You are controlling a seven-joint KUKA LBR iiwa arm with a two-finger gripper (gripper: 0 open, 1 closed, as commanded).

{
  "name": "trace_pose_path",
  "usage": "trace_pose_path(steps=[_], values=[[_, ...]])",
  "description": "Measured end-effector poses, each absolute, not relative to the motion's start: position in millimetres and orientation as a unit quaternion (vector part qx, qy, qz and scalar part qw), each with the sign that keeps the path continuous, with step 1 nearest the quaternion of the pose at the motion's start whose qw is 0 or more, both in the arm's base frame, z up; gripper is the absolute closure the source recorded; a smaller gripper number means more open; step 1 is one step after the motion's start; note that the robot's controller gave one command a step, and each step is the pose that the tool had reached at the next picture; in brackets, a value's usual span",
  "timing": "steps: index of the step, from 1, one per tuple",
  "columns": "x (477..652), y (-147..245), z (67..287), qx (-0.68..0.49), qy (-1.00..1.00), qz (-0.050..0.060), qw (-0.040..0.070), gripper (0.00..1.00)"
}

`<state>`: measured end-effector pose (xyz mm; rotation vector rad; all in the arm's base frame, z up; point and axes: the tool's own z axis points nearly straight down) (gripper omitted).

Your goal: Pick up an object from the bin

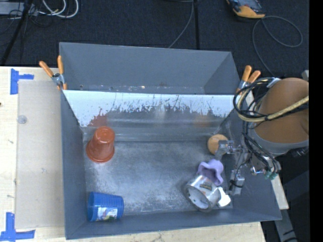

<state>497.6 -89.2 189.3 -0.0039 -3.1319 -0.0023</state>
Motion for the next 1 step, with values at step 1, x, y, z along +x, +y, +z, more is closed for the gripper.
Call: trace_pose_path(steps=[1], values=[[499.4,-88.9,193.5,0.000,-1.000,0.000,0.001,0.00]])
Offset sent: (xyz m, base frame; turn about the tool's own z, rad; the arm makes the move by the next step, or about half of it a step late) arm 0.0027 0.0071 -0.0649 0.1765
